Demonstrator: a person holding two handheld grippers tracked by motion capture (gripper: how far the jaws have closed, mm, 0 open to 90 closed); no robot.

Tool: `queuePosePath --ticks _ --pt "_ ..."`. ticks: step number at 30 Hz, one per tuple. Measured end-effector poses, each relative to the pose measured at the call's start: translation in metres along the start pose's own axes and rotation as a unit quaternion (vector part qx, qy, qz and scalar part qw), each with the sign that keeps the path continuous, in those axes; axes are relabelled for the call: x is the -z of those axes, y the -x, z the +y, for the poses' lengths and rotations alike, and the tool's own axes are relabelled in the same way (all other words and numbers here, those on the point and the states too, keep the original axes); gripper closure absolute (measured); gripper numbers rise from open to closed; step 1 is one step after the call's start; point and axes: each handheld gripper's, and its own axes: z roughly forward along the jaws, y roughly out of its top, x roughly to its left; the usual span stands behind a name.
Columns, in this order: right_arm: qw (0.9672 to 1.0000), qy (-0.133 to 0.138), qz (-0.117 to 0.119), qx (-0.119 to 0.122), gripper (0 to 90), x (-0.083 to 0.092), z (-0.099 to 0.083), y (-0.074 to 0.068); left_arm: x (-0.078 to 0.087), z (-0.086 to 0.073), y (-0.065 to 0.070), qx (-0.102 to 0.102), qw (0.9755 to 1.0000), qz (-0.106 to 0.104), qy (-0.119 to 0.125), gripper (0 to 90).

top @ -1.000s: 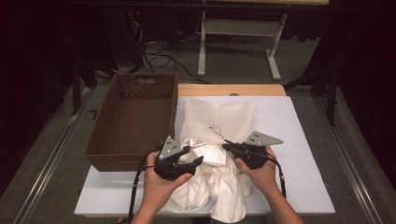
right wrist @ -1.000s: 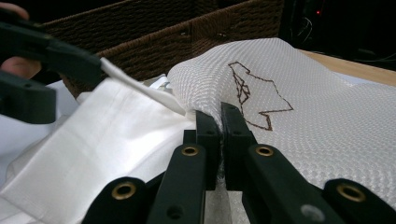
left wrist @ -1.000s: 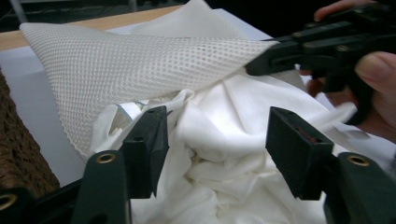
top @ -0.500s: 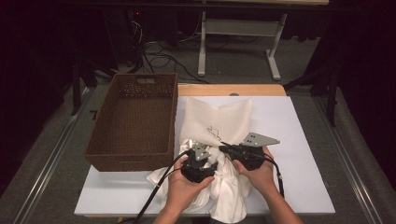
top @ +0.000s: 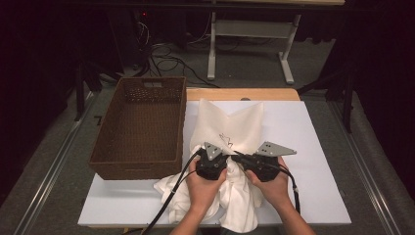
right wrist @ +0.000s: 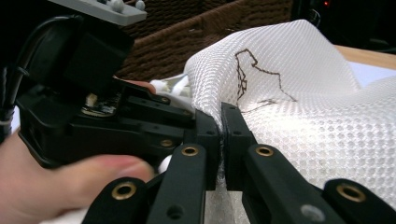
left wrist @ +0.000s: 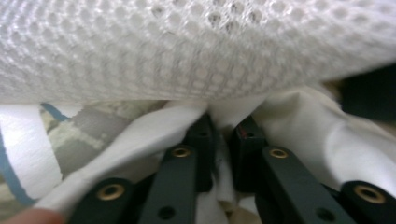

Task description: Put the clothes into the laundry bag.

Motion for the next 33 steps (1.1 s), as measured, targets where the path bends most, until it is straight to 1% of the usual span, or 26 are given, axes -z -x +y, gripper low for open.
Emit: queuePosePath --ticks 1,4,5,6,7,9,10,11,12,13,14,15,16,17,19,20,21,23,25,26,28,29,30,31,32,33 --pt "1.0000 0.002 0.002 -0.005 89.0 0.001 -0.001 0.004 0.007 0.002 -0.003 -0.001 0.9997 -0.021 -0.010 70.7" --pt "1.0000 0.005 -0.003 -0.006 88.9 0.001 0.000 0.008 0.029 0.004 -0.006 -0.008 0.9981 -0.059 -0.014 46.6" --pt "1.0000 0.005 -0.003 -0.006 88.9 0.001 0.000 0.008 0.035 0.004 -0.005 -0.007 0.9970 -0.074 -0.018 41.7" --pt "1.0000 0.004 -0.003 -0.003 88.9 0.000 0.000 0.009 0.041 0.003 -0.002 -0.018 0.9959 -0.085 -0.026 38.0" --pt "1.0000 0.003 -0.004 -0.006 88.9 -0.001 0.000 0.009 0.043 0.001 0.003 -0.028 0.9943 -0.097 -0.034 34.1" --pt "1.0000 0.003 -0.004 -0.004 88.9 -0.002 0.001 0.009 0.038 -0.004 0.013 -0.047 0.9885 -0.128 -0.065 26.4" --pt "1.0000 0.003 -0.004 -0.004 88.9 -0.003 0.001 0.008 0.032 -0.007 0.019 -0.064 0.9860 -0.129 -0.084 23.3" --pt "1.0000 0.001 -0.003 -0.004 88.9 -0.003 0.001 0.008 0.023 -0.013 0.026 -0.086 0.9847 -0.113 -0.102 21.5" --pt "1.0000 0.000 -0.002 -0.002 88.9 -0.003 0.001 0.007 0.017 -0.015 0.028 -0.093 0.9845 -0.102 -0.108 22.2" --pt "1.0000 0.000 0.001 -0.001 88.9 -0.003 0.001 0.007 0.012 -0.017 0.029 -0.095 0.9854 -0.091 -0.108 25.1" --pt "1.0000 -0.002 0.004 0.003 88.9 -0.002 0.000 0.006 0.010 -0.018 0.030 -0.097 0.9868 -0.077 -0.104 33.5" --pt "1.0000 -0.004 0.004 0.006 88.9 -0.001 0.000 0.005 0.010 -0.017 0.029 -0.098 0.9875 -0.073 -0.100 47.4" --pt "1.0000 -0.006 0.004 0.003 88.9 -0.001 -0.001 0.004 0.009 -0.016 0.028 -0.092 0.9879 -0.078 -0.097 59.0" --pt "0.9999 -0.005 0.007 0.007 88.9 0.000 -0.001 0.004 0.009 -0.014 0.027 -0.089 0.9888 -0.077 -0.092 66.8" --pt "0.9999 -0.006 0.010 0.005 88.9 0.001 -0.001 0.002 0.010 -0.010 0.026 -0.090 0.9900 -0.071 -0.082 72.3" --pt "0.9999 -0.004 0.012 0.008 88.9 0.001 -0.001 0.002 0.011 -0.009 0.026 -0.084 0.9915 -0.067 -0.073 73.0" --pt "0.9999 -0.004 0.012 0.009 89.0 0.002 0.000 0.001 0.013 -0.007 0.024 -0.074 0.9941 -0.057 -0.055 73.4" --pt "0.9998 0.002 0.016 0.011 89.0 0.003 0.002 0.000 0.015 -0.005 0.021 -0.050 0.9978 -0.041 -0.016 73.8" --pt "0.9997 0.010 0.021 0.012 89.0 0.005 0.003 -0.001 0.014 -0.006 0.019 -0.027 0.9990 -0.027 0.025 73.7" --pt "0.9997 0.011 0.021 0.011 89.0 0.006 0.004 -0.002 0.010 -0.008 0.019 -0.020 0.9992 -0.024 0.026 73.5" --pt "0.9997 0.005 0.018 0.015 88.9 0.006 0.004 -0.002 -0.004 -0.011 0.018 -0.011 0.9997 -0.021 -0.007 71.6" --pt "0.9998 0.002 0.013 0.016 89.0 0.005 0.003 -0.001 -0.008 -0.013 0.017 -0.008 0.9997 -0.021 -0.008 69.8" --pt "0.9998 -0.001 0.005 0.018 88.9 0.003 0.001 0.000 -0.005 -0.012 0.018 -0.010 0.9997 -0.024 -0.007 67.4" --pt "0.9999 -0.003 0.001 0.016 88.9 0.003 -0.001 0.003 -0.001 -0.010 0.017 -0.007 0.9993 -0.034 -0.008 63.4" --pt "1.0000 -0.002 0.001 0.009 88.9 0.003 -0.002 0.005 0.006 -0.008 0.016 -0.010 0.9986 -0.050 -0.009 57.7" --pt "1.0000 0.001 -0.002 0.007 88.9 0.004 -0.002 0.007 0.013 -0.007 0.016 -0.019 0.9984 -0.054 -0.007 49.7"
